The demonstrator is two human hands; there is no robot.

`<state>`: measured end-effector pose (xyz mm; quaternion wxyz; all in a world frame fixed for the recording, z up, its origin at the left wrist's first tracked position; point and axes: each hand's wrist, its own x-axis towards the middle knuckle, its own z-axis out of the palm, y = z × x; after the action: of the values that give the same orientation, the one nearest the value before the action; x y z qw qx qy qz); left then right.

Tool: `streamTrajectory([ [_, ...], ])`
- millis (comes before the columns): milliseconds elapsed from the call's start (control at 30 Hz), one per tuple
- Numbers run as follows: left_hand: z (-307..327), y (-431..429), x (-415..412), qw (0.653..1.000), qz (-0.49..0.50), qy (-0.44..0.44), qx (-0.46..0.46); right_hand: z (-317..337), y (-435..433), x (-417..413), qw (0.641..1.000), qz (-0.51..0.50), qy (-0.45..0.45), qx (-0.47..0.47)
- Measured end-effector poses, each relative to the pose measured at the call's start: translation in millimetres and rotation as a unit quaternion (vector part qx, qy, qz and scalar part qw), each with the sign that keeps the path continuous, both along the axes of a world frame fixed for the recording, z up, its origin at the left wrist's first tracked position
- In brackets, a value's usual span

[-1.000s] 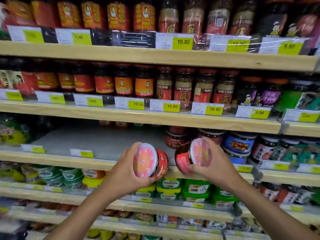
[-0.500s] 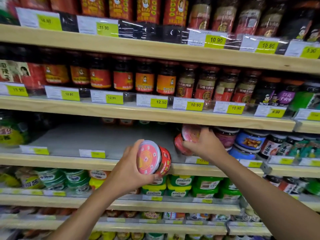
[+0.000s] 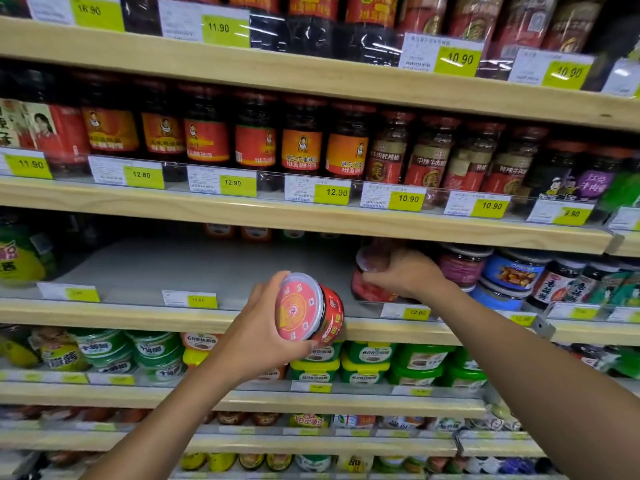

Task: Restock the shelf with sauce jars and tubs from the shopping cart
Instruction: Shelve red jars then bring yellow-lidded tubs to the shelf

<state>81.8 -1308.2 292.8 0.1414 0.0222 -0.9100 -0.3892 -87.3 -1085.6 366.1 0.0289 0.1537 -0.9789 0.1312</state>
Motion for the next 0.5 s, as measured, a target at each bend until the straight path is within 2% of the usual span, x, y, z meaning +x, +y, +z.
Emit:
streamTrajectory([
  [200, -3, -1, -6, 1.000, -0.006, -0.006, -0.001, -11, -3, -5, 0.999, -0.007, -0.022, 0.037],
  [333, -3, -1, -9, 1.000, -0.009, -0.005, 0.000, 8, 3, -9, 0.995, 0.041, -0.093, -0.006],
  [400, -3, 0, -10, 1.000, -0.010, -0.004, 0.002, 14, 6, -13, 0.993, 0.039, -0.114, 0.011],
  [500, -4, 1, -11, 1.000, -0.012, -0.002, 0.005, 13, 7, -15, 0.994, 0.028, -0.108, 0.023],
])
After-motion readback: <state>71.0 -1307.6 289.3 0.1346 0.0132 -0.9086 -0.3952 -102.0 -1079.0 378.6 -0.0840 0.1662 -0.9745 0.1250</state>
